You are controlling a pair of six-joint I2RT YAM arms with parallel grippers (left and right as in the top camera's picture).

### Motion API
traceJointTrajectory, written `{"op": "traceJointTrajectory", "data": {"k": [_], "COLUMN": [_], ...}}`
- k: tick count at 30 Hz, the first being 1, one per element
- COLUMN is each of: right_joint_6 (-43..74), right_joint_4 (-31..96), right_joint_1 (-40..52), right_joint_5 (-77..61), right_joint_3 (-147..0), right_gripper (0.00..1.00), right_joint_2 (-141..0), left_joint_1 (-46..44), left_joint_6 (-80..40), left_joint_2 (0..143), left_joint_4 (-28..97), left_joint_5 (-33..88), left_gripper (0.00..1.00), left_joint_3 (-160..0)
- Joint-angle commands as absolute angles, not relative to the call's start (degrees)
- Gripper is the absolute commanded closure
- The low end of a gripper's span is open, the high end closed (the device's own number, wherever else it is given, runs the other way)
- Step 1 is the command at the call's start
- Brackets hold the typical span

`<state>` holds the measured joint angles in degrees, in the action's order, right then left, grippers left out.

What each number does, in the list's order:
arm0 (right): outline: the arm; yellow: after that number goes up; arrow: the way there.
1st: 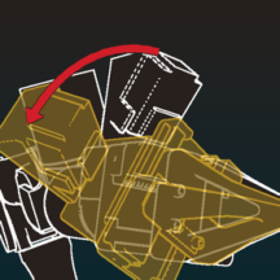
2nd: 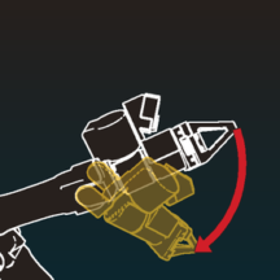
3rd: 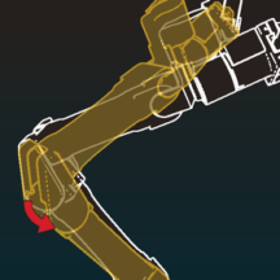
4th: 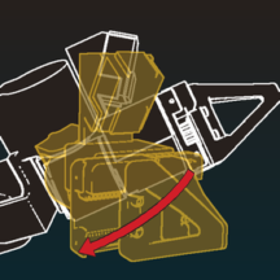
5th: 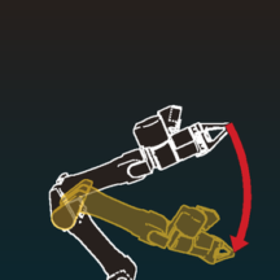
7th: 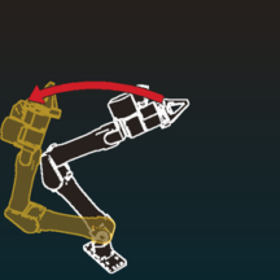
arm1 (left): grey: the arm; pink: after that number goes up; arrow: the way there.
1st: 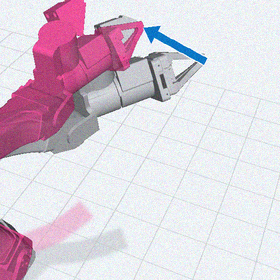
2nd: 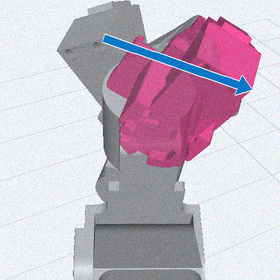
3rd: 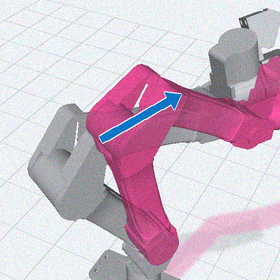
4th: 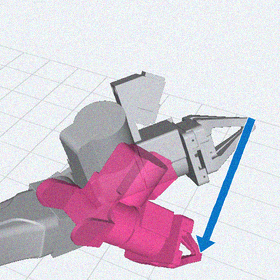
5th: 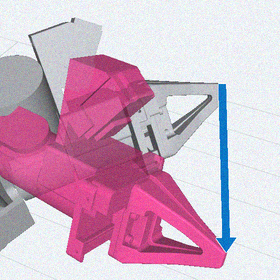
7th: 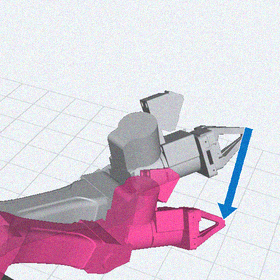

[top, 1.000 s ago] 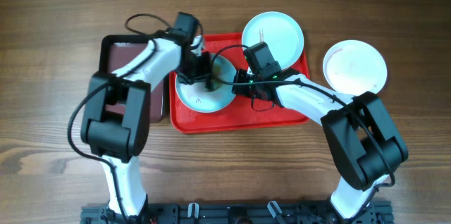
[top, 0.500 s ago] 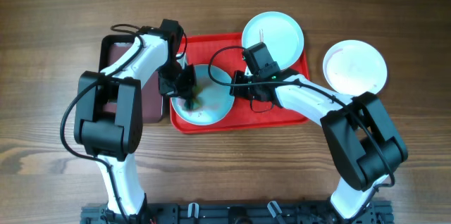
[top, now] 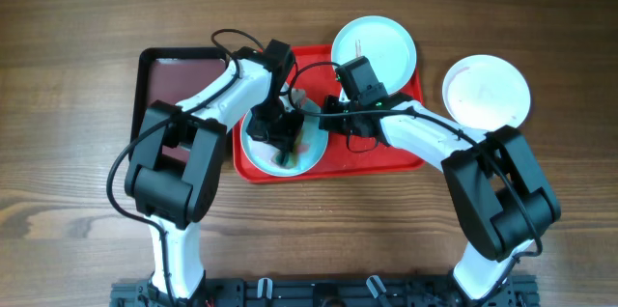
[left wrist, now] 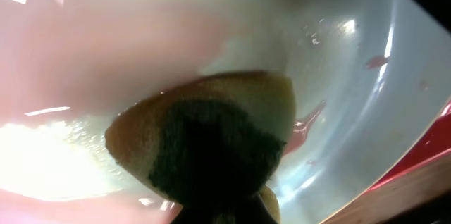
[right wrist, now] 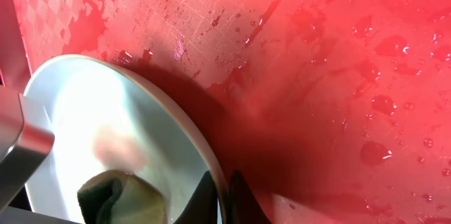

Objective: Clean dirty plates on tray and stack at the side
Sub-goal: 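Scrub the blue plate with the sponge in the left gripper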

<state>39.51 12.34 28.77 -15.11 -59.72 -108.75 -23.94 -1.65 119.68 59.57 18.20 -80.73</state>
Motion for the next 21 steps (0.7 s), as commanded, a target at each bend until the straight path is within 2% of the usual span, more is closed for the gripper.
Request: {"op": "traceJointTrajectory", "data": {"k": [1, 6, 13, 21], "right_joint_6": [41.54, 41.56, 41.47, 41.15], "right_joint_4": [12.38, 12.43, 12.53, 12.62], "right_joint_1": [28.73, 28.73, 28.73, 28.73], "right_joint_5": [-12.53, -12.53, -12.53, -12.56], "right_joint_3": [-59.90, -59.90, -59.90, -59.90], "right_gripper": [0.96, 0.96, 0.96, 0.96], "right_joint_2": [-110.06, -110.06, -110.06, -110.06], "left_joint_1": [-25.63, -23.38, -21.02, -19.90], "left_joint_6": [-10.79, -18.76, -19.57, -29.43], "left_joint_2": [123.63, 123.48, 122.96, 122.96], "left_joint_4": [53.82, 48.01, 41.71, 39.57], "left_joint_5": [21.63, 21.45, 19.97, -5.17], "left_gripper": [0.96, 0.96, 0.96, 0.96], "left_joint_3": [-78.13, -78.85, -84.66, -85.21]}}
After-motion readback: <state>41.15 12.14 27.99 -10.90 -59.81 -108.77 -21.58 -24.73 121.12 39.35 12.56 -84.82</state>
